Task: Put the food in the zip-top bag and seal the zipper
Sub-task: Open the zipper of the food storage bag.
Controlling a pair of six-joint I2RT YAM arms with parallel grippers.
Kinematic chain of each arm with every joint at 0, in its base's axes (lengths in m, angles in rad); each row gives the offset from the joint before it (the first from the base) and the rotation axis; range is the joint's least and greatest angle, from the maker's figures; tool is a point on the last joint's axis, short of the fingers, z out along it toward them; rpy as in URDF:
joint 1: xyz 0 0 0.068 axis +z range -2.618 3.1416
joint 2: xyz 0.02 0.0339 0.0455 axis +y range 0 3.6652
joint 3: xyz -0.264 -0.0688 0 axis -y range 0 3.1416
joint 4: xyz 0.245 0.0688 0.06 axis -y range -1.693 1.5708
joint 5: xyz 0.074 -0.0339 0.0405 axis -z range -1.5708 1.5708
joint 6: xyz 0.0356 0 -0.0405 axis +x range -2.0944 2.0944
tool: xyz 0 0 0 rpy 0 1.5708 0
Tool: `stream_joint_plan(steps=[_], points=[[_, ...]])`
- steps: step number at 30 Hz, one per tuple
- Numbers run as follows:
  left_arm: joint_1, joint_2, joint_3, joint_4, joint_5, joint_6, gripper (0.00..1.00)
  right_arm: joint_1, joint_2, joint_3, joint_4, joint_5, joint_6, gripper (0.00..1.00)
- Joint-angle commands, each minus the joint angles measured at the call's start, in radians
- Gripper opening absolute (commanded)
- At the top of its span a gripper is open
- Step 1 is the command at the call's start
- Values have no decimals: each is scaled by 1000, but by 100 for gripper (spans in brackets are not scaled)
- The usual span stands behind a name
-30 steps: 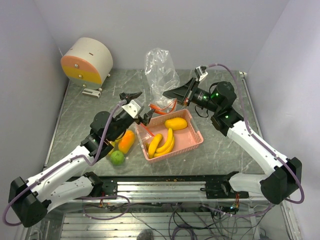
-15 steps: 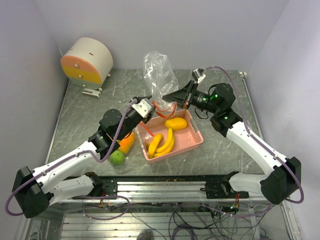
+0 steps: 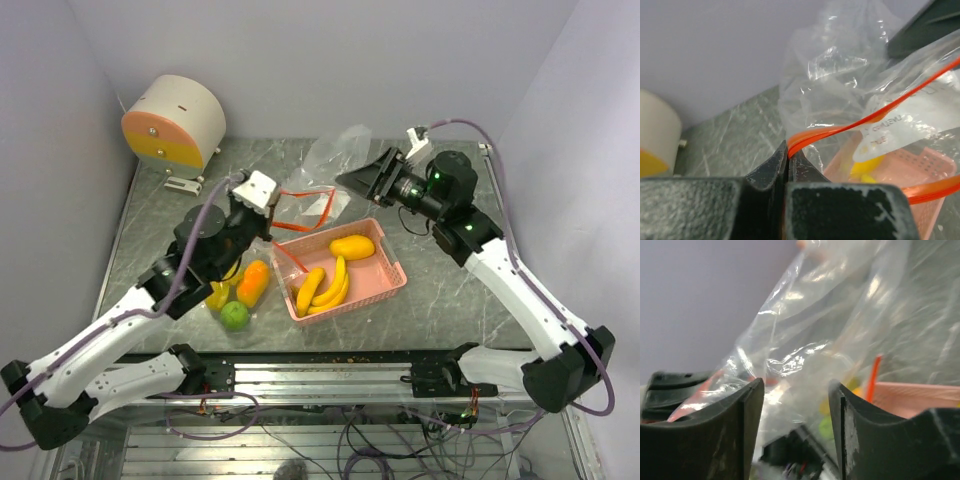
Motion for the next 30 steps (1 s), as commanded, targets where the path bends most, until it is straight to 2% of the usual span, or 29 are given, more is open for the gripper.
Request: stream_joint_plan(steps=[1,3,4,6,9,16,19,25,30], points=[[-1,-77,107,-373,-244,-162,7,-6,-93,85,-279,412,-332,64],[-2,-105,147,-482,-344,-227,7,-6,-103,96,-327,488,-384,66],[-2,-115,175,-542,-441,-277,7,-6,-99,107,-351,509,-407,66],[-1,-124,222,-670,-585,-387,7,11,-75,112,-389,524,-445,67],[-2,-109,272,-843,-729,-509,7,63,-26,99,-403,501,-483,67],[-2,-8,308,-1047,-814,-629,7,194,62,69,-384,467,-558,70],[-1,40,266,-981,-719,-626,7,223,50,48,-334,443,-555,70],[-2,65,116,-632,-449,-622,7,291,47,32,-200,436,-528,70],[-2,56,25,-449,-366,-654,7,324,68,-28,-11,421,-454,69]])
